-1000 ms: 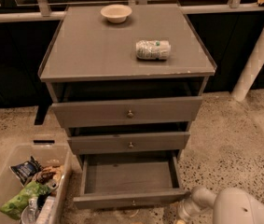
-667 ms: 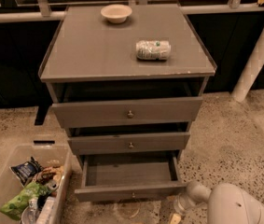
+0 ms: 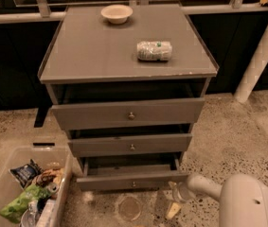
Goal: Close bottom drawer
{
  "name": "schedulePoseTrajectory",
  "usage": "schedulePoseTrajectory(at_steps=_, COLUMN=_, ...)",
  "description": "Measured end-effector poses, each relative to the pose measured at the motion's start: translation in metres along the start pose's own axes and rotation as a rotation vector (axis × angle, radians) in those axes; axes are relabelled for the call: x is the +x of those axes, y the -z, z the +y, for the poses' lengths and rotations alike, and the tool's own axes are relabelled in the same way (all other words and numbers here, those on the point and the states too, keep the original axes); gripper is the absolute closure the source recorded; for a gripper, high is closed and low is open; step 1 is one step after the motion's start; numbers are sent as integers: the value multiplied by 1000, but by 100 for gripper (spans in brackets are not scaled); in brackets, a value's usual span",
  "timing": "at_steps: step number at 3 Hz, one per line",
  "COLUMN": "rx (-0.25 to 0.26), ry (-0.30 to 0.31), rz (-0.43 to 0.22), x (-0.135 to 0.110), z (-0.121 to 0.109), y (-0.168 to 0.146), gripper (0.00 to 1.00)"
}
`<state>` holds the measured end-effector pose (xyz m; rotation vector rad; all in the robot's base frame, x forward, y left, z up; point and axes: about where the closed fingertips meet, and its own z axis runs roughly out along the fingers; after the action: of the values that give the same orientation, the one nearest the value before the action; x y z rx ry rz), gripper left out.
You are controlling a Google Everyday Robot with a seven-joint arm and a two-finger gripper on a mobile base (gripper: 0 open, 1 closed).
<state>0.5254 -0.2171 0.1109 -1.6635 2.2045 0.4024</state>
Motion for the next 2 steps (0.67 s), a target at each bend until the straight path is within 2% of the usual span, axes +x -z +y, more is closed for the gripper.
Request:
schedulePoseTrajectory(at_steps=1, rx=49, ry=28, rz=6, x=-25, z=-7, y=12, gripper=0)
schedulePoseTrajectory(at_steps=2, rx=101, ry=40, rz=18, x=-81, z=-36, y=5, gripper=0)
